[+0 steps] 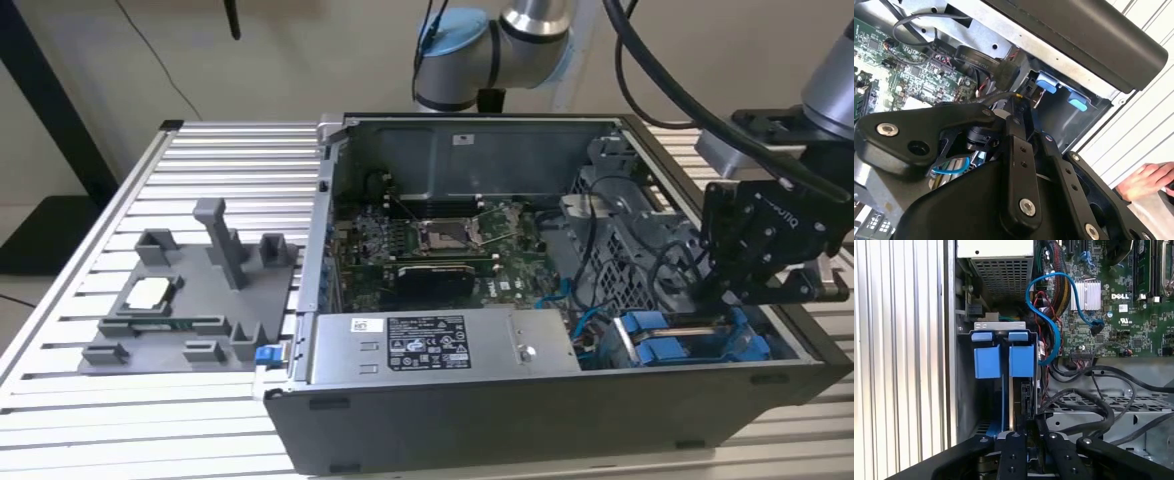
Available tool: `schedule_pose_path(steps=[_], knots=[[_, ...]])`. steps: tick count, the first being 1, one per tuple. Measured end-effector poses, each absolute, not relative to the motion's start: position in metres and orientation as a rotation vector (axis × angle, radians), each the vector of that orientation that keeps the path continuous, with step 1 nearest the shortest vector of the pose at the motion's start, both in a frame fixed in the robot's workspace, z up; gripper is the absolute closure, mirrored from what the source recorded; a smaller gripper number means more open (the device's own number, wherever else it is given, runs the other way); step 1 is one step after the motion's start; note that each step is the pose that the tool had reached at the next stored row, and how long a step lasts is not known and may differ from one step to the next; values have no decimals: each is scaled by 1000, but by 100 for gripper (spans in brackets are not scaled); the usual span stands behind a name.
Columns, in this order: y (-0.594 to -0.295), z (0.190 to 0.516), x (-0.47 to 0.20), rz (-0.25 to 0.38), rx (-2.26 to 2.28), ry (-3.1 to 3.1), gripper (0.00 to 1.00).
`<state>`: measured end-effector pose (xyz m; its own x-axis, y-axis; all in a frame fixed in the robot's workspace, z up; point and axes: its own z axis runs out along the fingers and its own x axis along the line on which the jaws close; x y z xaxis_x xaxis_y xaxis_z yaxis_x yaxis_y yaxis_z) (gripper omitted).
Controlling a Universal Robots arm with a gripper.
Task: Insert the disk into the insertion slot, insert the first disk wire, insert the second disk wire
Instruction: 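Insert the first disk wire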
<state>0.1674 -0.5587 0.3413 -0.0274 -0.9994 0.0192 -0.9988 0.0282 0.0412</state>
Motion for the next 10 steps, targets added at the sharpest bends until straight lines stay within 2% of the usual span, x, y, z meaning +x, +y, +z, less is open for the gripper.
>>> schedule_pose_path(steps=[10], knots=[[-559, 334, 168, -24, 2161, -2221, 81]])
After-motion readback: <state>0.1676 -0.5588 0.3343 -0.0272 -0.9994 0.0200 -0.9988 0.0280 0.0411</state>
